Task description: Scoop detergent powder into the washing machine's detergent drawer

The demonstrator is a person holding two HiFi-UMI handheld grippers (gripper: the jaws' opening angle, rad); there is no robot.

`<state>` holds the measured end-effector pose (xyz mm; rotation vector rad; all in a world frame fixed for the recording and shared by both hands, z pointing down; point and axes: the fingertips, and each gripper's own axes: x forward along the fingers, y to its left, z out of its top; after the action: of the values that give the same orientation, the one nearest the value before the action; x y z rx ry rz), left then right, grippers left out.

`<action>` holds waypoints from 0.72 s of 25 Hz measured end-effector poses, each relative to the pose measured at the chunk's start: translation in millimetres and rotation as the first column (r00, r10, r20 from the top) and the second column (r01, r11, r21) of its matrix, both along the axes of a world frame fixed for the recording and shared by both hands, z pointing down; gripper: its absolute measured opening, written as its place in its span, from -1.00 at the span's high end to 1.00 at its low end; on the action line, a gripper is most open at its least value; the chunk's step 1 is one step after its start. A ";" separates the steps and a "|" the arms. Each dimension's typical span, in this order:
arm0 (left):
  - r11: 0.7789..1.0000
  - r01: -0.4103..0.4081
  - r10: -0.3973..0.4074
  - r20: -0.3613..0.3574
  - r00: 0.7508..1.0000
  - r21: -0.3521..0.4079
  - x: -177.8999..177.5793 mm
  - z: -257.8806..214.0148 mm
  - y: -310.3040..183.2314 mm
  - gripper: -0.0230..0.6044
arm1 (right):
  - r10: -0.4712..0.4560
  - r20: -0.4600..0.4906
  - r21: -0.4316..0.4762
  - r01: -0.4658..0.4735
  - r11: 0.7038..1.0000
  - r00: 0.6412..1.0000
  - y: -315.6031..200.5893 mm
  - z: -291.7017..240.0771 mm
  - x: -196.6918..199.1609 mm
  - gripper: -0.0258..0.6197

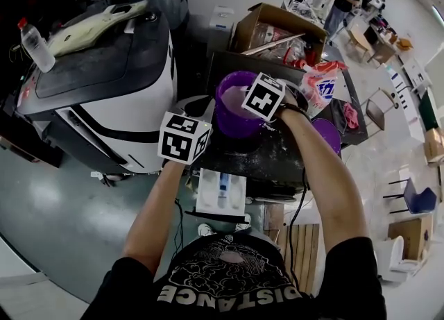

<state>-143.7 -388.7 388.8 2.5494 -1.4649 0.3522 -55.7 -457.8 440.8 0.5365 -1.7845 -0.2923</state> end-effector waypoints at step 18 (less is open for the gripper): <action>1.000 -0.016 0.016 0.003 1.000 -0.008 11.3 3.9 2.8 0.93 | 0.055 -0.055 -0.215 -0.066 0.974 0.997 16.6 9.7 0.8 0.81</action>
<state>-132.3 -385.8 392.8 2.5567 -1.4424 0.3640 -54.9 -441.2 450.6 0.4232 -1.7236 -0.0664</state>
